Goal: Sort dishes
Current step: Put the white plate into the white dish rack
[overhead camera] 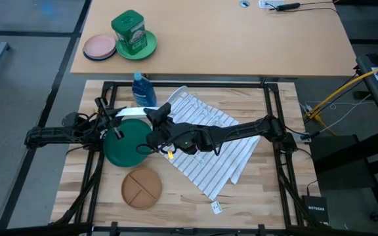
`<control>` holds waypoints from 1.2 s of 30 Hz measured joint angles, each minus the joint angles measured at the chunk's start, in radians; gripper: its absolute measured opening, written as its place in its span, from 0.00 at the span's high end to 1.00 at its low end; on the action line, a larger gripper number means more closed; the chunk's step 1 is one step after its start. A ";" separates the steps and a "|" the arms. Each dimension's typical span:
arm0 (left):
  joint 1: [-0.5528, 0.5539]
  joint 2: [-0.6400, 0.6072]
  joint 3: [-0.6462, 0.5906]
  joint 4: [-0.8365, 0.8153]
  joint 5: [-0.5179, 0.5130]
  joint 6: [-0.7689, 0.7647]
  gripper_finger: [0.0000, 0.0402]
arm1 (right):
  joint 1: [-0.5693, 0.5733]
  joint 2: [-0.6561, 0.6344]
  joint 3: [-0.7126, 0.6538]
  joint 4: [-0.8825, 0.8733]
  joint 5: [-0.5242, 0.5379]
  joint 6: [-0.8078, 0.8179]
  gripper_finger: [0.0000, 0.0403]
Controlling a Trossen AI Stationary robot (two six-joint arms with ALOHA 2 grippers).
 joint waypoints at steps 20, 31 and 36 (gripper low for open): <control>0.001 0.000 0.000 0.007 -0.005 0.004 0.92 | 0.031 0.000 0.000 0.052 0.010 0.004 0.64; 0.000 0.001 0.000 0.071 0.000 0.108 0.92 | 0.081 0.000 0.001 0.388 0.169 -0.156 0.65; 0.000 0.000 0.000 0.089 0.029 0.215 0.92 | 0.079 0.000 0.001 0.428 0.266 -0.156 0.65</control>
